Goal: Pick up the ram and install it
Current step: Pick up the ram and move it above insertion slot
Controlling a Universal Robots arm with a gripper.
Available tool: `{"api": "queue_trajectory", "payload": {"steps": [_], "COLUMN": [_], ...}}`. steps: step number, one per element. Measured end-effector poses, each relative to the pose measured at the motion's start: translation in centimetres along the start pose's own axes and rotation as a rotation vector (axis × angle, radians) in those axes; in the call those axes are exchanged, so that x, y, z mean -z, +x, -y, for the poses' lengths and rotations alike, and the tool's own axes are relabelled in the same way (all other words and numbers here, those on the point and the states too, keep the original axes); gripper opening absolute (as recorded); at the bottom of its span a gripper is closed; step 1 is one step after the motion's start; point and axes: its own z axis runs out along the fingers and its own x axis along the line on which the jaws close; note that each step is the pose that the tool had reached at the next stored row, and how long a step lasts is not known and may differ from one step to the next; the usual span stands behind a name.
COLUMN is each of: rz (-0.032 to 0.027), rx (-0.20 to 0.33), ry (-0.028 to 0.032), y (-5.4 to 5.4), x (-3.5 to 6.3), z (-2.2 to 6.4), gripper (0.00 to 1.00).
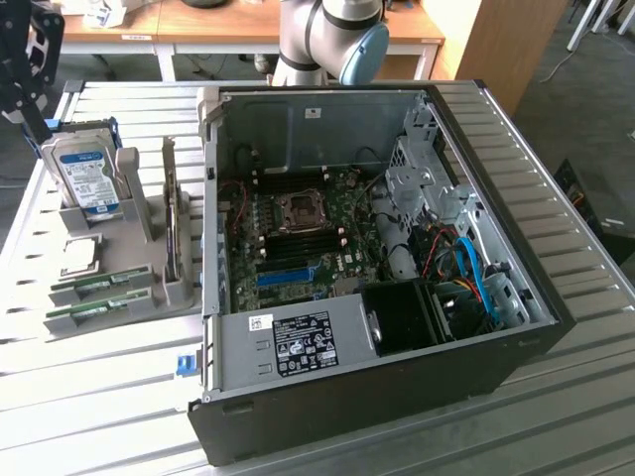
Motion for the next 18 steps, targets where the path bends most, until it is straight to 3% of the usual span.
{"api": "queue_trajectory", "payload": {"steps": [18], "rz": [-0.0137], "rx": [0.304], "ry": [-0.0071], "y": [0.0], "x": [0.0], "z": [0.01], "gripper": [0.11]}}
